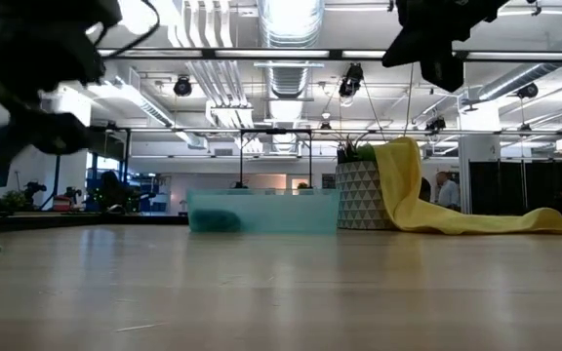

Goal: Fold microfiber towels
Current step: Fold the green microfiber towel

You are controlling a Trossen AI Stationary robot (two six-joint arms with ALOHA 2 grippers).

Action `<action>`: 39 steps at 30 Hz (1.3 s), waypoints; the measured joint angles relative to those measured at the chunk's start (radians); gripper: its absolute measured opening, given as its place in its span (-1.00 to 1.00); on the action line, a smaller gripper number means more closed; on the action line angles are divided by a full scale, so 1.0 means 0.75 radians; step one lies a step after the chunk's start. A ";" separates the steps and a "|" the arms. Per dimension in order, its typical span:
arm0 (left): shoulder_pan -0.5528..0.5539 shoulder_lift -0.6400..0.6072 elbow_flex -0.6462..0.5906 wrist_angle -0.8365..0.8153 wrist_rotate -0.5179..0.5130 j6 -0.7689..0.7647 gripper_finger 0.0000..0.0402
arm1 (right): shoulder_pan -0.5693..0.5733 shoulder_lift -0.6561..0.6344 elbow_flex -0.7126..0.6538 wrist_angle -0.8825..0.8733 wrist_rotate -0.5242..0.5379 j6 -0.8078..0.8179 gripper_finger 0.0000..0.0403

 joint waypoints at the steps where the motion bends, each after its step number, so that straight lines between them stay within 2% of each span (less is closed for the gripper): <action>1: -0.002 0.045 -0.005 -0.001 -0.057 0.021 0.14 | 0.020 0.020 0.000 0.030 0.009 0.005 -0.96; 3: -0.003 0.132 -0.014 0.005 -0.139 0.055 0.14 | 0.057 0.061 0.000 0.079 0.036 0.023 -0.96; 5: -0.002 0.227 -0.017 0.018 -0.163 0.080 0.14 | 0.081 0.096 0.000 0.132 0.050 0.047 -0.96; 13: -0.035 0.547 -0.018 0.073 -0.115 0.094 0.15 | 0.155 0.147 0.000 0.216 0.055 0.137 -0.96; 17: -0.045 0.578 0.002 0.106 -0.082 0.091 0.15 | 0.187 0.131 0.000 0.217 0.056 0.170 -0.96; 21: -0.053 0.541 0.008 0.141 -0.042 0.093 0.15 | 0.213 0.112 0.001 0.219 0.065 0.163 -0.96; 31: -0.150 0.547 -0.038 0.298 -0.087 -0.061 0.14 | 0.232 0.103 0.001 0.215 0.069 0.158 -0.96; 35: -0.187 0.571 -0.032 0.301 -0.154 -0.110 -0.01 | 0.257 0.103 0.001 0.213 0.069 0.144 -0.96; 39: -0.202 0.577 -0.022 0.273 -0.243 -0.144 -0.40 | 0.273 0.103 0.001 0.213 0.068 0.131 -0.96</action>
